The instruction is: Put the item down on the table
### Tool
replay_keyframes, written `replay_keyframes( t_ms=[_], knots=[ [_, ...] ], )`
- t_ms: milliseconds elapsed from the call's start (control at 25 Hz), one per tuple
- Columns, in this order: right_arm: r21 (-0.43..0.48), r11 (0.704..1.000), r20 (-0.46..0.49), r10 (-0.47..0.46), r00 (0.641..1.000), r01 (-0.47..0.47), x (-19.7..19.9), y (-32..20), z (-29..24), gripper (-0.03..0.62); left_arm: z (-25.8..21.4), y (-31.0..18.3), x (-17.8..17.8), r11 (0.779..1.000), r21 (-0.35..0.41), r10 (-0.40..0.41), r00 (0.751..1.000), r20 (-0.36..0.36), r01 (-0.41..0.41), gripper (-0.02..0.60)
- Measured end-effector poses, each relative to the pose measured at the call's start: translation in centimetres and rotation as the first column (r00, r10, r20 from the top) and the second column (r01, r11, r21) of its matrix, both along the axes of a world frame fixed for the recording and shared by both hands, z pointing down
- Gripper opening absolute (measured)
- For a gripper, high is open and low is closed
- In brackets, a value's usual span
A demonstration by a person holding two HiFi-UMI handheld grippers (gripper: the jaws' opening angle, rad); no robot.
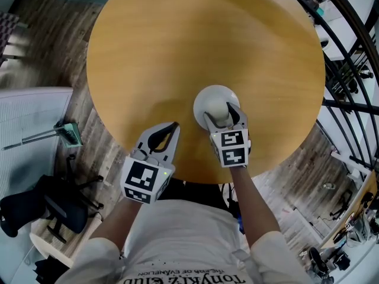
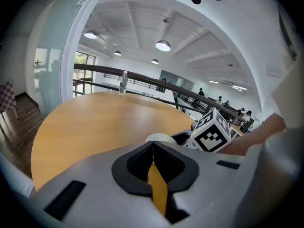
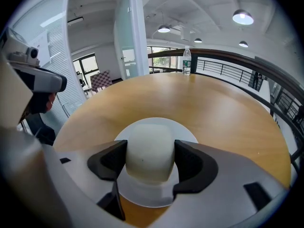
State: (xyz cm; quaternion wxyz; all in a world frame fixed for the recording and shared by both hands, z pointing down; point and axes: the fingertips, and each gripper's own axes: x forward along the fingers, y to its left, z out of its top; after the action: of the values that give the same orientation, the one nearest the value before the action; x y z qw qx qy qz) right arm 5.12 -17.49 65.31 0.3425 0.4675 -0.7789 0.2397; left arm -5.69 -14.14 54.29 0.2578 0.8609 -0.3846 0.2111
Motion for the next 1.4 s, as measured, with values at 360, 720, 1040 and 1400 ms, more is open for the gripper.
replay_keyframes(
  t_ms=[360, 720, 1040, 1400],
  knots=[
    [-0.024, 0.999, -0.023, -0.021, 1.0, 0.021, -0.3, -0.2, 0.6, 0.313, 0.0, 0.1, -0.1, 1.0, -0.006, -0.001, 1.0, -0.002, 0.001, 0.023],
    [-0.06, 0.998, -0.02, -0.021, 1.0, 0.019, -0.1, -0.2, 1.3, 0.313, 0.1, 0.1, -0.2, 1.0, -0.004, -0.005, 1.0, 0.0, 0.005, 0.023],
    [-0.069, 0.997, -0.025, -0.024, 0.999, 0.022, -0.1, -0.1, 1.1, 0.313, -0.4, 0.2, 0.0, 1.0, 0.001, -0.013, 1.0, -0.004, 0.013, 0.023],
    [-0.053, 0.998, -0.011, -0.033, 0.999, 0.032, -0.1, 0.0, 0.9, 0.313, -0.6, 0.5, 0.0, 1.0, 0.003, -0.018, 1.0, 0.002, 0.018, 0.023]
  ],
)
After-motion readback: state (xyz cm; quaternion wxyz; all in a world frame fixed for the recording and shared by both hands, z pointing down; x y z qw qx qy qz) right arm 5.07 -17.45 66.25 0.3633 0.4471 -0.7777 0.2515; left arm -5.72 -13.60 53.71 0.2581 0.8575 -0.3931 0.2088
